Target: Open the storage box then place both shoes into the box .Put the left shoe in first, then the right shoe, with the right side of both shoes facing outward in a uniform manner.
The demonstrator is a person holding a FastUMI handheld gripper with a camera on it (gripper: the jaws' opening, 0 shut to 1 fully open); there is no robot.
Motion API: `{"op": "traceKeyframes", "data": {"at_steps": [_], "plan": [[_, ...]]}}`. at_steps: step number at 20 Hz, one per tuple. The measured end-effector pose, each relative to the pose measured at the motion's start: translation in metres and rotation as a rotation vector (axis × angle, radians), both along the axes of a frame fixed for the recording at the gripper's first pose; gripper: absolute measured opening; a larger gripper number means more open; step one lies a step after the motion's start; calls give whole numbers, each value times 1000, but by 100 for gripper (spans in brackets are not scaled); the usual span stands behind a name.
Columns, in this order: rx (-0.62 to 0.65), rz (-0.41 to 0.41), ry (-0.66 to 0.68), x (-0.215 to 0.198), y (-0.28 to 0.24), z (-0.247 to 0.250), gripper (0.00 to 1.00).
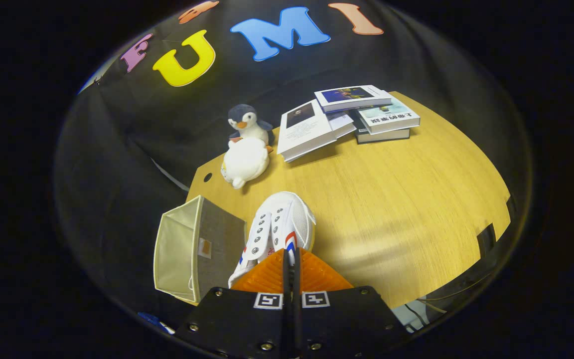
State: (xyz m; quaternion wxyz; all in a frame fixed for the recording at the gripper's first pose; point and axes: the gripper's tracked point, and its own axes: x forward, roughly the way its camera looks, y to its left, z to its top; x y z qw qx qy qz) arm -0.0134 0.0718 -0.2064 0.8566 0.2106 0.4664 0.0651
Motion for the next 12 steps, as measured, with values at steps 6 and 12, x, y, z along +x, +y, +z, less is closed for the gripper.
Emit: {"op": "traceKeyframes", "data": {"at_steps": [6,12], "plan": [[-20,70,-78,18,31,30,0],[-183,206,-31,-10,11,-18,16]]}}
